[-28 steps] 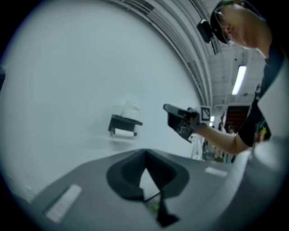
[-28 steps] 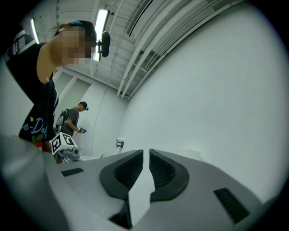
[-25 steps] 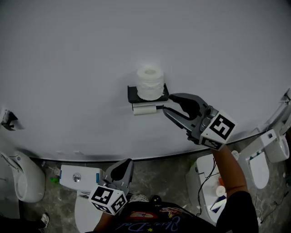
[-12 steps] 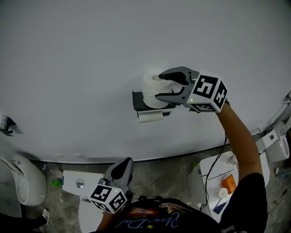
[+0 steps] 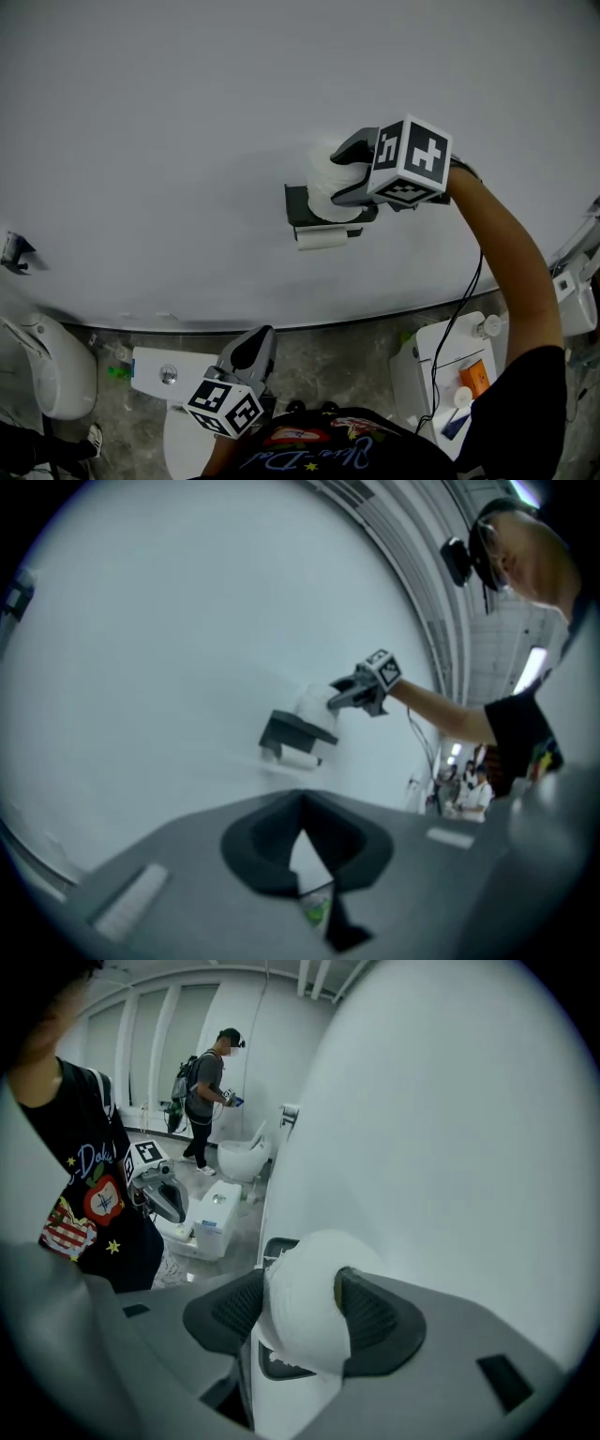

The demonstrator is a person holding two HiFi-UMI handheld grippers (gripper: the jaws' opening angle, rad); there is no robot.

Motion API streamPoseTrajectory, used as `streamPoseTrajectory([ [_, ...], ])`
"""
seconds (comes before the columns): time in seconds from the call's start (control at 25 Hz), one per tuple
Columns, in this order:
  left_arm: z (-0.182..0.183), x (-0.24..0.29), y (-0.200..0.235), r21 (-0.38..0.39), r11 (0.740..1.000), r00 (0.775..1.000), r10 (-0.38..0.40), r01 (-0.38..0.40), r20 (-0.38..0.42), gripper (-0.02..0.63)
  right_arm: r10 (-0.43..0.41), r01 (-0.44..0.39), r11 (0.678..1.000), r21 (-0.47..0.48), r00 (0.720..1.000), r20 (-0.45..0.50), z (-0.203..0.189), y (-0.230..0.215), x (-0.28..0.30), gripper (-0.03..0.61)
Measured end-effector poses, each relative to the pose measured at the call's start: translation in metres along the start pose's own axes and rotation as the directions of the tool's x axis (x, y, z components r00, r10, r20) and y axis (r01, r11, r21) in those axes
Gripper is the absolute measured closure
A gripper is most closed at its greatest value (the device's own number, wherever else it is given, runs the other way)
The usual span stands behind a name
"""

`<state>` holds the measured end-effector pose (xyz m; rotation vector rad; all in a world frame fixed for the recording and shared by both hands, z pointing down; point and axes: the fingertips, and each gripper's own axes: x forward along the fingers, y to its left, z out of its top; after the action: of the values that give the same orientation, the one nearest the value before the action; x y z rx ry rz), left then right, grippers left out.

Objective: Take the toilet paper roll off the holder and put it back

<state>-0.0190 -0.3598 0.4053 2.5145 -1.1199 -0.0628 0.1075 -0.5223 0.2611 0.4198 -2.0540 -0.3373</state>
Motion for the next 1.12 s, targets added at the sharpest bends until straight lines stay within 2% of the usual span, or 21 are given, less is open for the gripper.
streamPoseTrajectory([
  [0.12, -0.001, 0.003, -0.004, -0.005, 1.000, 1.000, -0.013, 0.013, -0.003, 0.615, 0.010, -0.010, 1.000, 0.005, 0.999, -0.036, 0.000, -0.001, 0.002, 0.334],
  [0.24, 0.000, 0.001, -0.008, -0.002, 1.000, 1.000, -0.018, 0.018, -0.006, 0.615, -0.026, 0.026, 1.000, 0.003, 1.000, -0.002, 0.000, 0.000, -0.003, 0.334],
  [0.36, 0.003, -0.003, -0.009, 0.004, 1.000, 1.000, -0.014, 0.014, -0.001, 0.615, -0.075, 0.068, 0.996, 0.064, 0.991, 0.111, -0.001, 0.001, -0.017, 0.341],
  [0.44, 0.004, -0.005, -0.007, 0.009, 1.000, 1.000, -0.009, 0.009, 0.004, 0.615, -0.121, 0.073, 0.979, 0.192, 0.960, 0.253, -0.001, 0.001, -0.032, 0.344],
  [0.52, 0.005, -0.003, -0.004, 0.019, 1.000, 1.000, -0.007, 0.007, 0.000, 0.615, -0.183, 0.055, 0.949, 0.311, 0.897, 0.402, 0.000, 0.004, -0.055, 0.344],
  [0.56, 0.005, -0.002, -0.004, 0.024, 1.000, 1.000, -0.006, 0.006, -0.004, 0.615, -0.215, 0.038, 0.934, 0.356, 0.854, 0.474, 0.001, 0.008, -0.068, 0.345],
  [0.68, 0.007, 0.004, -0.007, 0.038, 0.999, 1.000, -0.015, 0.015, -0.001, 0.615, -0.311, -0.053, 0.879, 0.474, 0.690, 0.653, -0.006, 0.025, -0.106, 0.345],
  [0.76, 0.008, 0.008, -0.013, 0.055, 0.998, 0.999, -0.033, 0.033, 0.000, 0.615, -0.391, -0.102, 0.832, 0.545, 0.589, 0.707, -0.021, 0.041, -0.122, 0.345],
  [0.8, 0.009, 0.010, -0.017, 0.067, 0.997, 0.999, -0.045, 0.045, -0.001, 0.615, -0.434, -0.117, 0.806, 0.580, 0.550, 0.713, -0.030, 0.052, -0.125, 0.345],
  [0.88, 0.009, 0.016, -0.024, 0.089, 0.994, 0.998, -0.068, 0.068, -0.003, 0.615, -0.512, -0.156, 0.746, 0.648, 0.488, 0.707, -0.048, 0.076, -0.125, 0.345],
  [0.96, 0.011, 0.022, -0.031, 0.106, 0.990, 0.996, -0.090, 0.090, 0.001, 0.615, -0.556, -0.223, 0.692, 0.687, 0.442, 0.704, -0.062, 0.104, -0.118, 0.345],
  [1.04, 0.015, 0.028, -0.036, 0.123, 0.987, 0.994, -0.109, 0.108, 0.007, 0.615, -0.579, -0.290, 0.654, 0.699, 0.403, 0.709, -0.069, 0.135, -0.107, 0.345],
  [1.12, 0.018, 0.031, -0.041, 0.144, 0.982, 0.992, -0.123, 0.120, 0.010, 0.615, -0.601, -0.337, 0.620, 0.709, 0.377, 0.705, -0.074, 0.164, -0.094, 0.345],
])
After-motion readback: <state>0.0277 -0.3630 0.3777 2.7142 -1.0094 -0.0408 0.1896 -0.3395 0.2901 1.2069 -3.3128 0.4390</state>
